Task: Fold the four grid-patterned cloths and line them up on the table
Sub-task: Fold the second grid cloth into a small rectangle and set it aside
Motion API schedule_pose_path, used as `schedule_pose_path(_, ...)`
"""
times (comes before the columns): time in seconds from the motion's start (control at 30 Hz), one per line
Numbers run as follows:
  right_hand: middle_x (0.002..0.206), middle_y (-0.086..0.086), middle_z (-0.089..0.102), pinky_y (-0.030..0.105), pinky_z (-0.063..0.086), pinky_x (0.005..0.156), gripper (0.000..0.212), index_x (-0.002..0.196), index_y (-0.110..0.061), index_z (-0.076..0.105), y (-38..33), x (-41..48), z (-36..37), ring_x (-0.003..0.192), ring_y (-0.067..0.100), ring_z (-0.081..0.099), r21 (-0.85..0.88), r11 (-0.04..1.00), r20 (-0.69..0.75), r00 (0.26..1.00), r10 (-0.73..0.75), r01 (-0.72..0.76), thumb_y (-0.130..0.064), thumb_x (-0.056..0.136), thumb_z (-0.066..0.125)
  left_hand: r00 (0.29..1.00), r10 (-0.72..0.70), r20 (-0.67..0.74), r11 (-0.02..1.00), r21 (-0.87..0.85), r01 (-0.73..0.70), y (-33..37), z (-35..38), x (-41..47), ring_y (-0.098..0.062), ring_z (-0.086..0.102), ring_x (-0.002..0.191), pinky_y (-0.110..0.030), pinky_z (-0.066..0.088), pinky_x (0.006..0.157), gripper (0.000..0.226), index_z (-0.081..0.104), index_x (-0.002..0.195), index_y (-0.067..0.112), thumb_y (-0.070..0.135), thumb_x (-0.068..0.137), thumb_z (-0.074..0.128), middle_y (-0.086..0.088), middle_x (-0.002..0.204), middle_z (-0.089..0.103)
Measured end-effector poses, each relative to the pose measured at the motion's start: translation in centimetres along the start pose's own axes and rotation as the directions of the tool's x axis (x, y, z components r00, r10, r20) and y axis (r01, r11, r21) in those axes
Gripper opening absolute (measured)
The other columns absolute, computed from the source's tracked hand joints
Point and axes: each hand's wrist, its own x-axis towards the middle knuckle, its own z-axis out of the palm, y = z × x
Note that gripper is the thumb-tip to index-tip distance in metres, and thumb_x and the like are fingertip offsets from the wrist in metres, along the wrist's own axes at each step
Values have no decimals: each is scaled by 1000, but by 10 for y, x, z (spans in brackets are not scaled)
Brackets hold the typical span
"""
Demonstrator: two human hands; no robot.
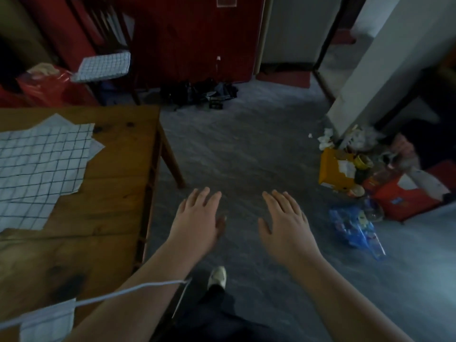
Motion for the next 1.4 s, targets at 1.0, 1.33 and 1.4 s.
schedule_pose_path(1.0,168,-5,11,42,12,123,64,161,-29,13,-134,776,-89,155,17,1,-69,888,125,887,-444,454,-49,104,35,926,-339,-168,941,-65,332,-187,-212,645,-28,10,155,-47,15,124,65,19,159,29,52,102,38,-4,168,17)
schedule_pose_path(1.33,169,-3,11,37,7,125,67,161,-28,9,-247,979,-97,154,16,1,-18,655,355,618,-702,755,-51,103,35,730,-657,-189,753,-195,628,-265,-292,755,-29,15,154,-45,18,123,65,26,157,28,54,100,42,-5,166,23)
schedule_pose_path(1.4,168,-2,14,35,8,125,67,161,-27,13,-280,1005,-92,154,17,4,-15,588,364,552,-750,809,-49,103,38,668,-722,-180,691,-236,684,-294,-300,762,-30,15,154,-47,18,123,65,25,157,28,55,100,42,-5,167,23)
